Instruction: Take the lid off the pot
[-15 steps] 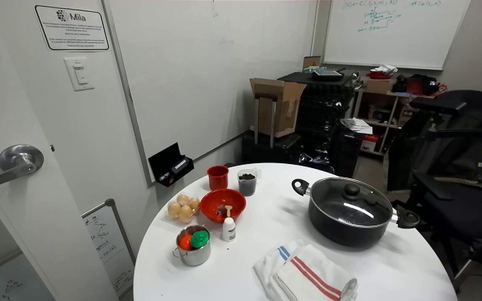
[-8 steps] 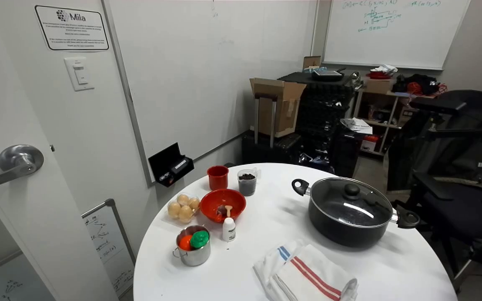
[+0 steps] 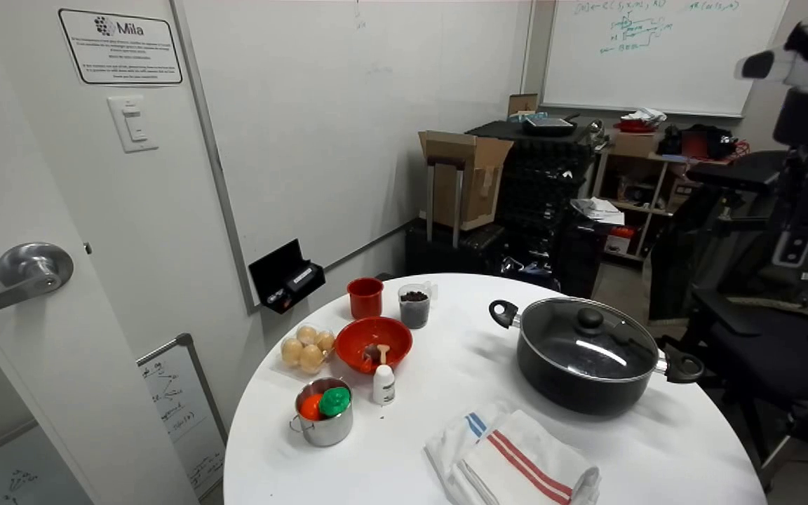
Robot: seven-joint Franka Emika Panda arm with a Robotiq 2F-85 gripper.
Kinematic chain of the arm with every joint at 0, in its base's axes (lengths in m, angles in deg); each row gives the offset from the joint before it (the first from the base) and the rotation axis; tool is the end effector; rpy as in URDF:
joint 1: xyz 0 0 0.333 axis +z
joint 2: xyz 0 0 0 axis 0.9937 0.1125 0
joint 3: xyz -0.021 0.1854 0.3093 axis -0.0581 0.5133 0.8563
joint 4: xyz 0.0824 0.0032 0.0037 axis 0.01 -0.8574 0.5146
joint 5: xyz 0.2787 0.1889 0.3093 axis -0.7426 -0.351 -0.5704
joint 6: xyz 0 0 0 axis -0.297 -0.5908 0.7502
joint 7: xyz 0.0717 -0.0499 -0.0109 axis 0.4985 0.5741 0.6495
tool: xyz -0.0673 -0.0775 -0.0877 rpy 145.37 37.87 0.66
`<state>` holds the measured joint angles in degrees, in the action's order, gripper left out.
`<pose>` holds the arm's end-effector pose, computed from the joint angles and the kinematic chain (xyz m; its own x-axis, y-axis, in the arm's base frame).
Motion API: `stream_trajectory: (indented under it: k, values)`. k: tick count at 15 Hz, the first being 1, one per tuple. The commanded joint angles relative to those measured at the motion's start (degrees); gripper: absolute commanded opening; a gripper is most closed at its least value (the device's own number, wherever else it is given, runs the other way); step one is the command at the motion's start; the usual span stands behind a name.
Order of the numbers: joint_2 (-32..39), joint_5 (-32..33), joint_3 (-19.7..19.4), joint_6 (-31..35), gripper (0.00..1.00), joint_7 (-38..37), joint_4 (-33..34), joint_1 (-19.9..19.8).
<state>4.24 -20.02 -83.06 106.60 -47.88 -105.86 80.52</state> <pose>0.3850 -0.0157 0.3241 0.9975 -0.0089 -0.0698 -0.0008 -0.9934 0.1148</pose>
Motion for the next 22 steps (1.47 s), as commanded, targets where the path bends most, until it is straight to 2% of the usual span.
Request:
stream_trajectory:
  k: [1,5,11,14,22]
  values:
    - [12.7,1.1,-0.9,7.5,1.0,-1.4,4.6,-1.4]
    - [23.8,2.1,-1.6,13.5,1.0,-4.3,9.6,-3.1]
    - [38.5,1.6,-5.0,15.7,1.0,-7.2,19.2,-2.4]
    - [44.1,-1.7,-5.9,17.1,1.0,-4.8,23.3,-2.6]
    - [54.4,-14.1,-4.3,18.9,1.0,2.4,30.9,-5.8]
